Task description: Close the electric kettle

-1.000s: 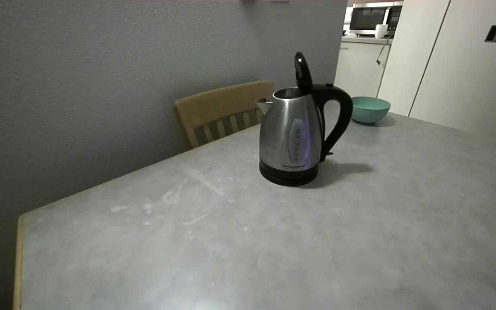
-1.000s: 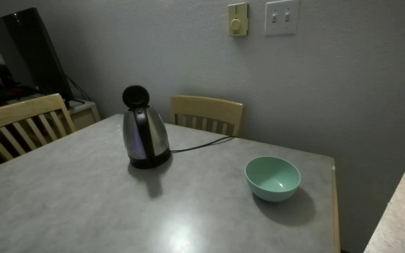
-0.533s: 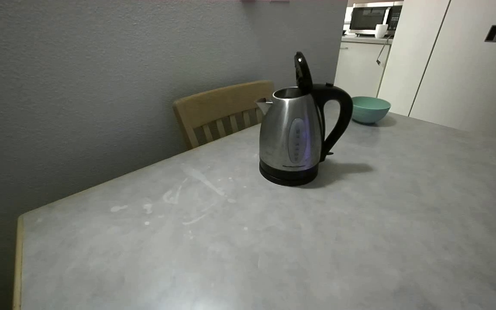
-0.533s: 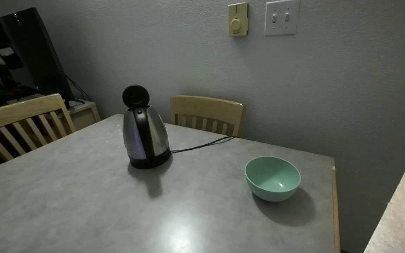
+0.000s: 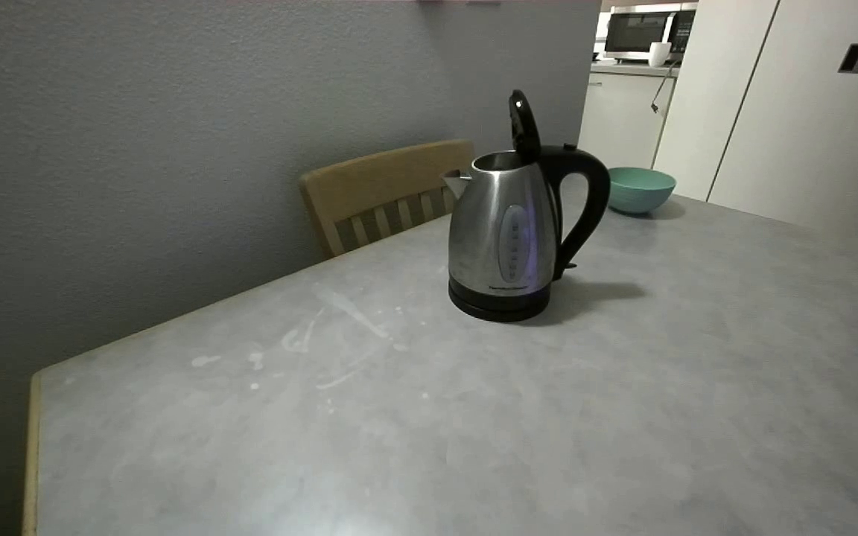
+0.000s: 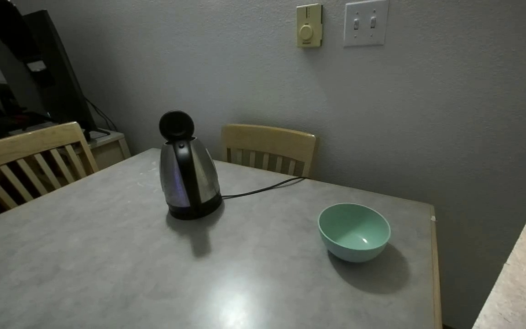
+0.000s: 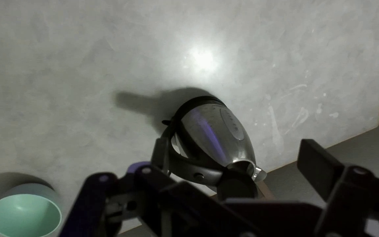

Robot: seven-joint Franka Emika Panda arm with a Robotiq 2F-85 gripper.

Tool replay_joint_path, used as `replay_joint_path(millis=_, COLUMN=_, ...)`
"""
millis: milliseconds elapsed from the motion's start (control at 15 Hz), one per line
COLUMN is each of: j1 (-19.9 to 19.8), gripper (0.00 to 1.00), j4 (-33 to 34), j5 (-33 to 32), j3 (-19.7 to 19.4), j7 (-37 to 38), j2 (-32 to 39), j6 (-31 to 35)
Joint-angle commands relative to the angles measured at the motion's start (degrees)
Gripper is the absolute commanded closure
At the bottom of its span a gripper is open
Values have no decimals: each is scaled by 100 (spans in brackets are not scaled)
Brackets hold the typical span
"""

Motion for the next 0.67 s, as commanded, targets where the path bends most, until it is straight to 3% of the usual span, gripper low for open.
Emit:
replay_joint_path(millis=0, j1=-121, gripper=0, j4=793, j5=3, j3=-28, j7=23, j2=1065, j6=-393)
replay_joint_path(millis=333, j1=-105, gripper=0, j4=1828, j5=-173, j3=44, j7=172, j2=2292, j6=-814)
replay_joint_path(millis=600, j1=-4, gripper=0, j4=2518, j5=-214, j3=102, j7=-80, j2=3011, j6=-484)
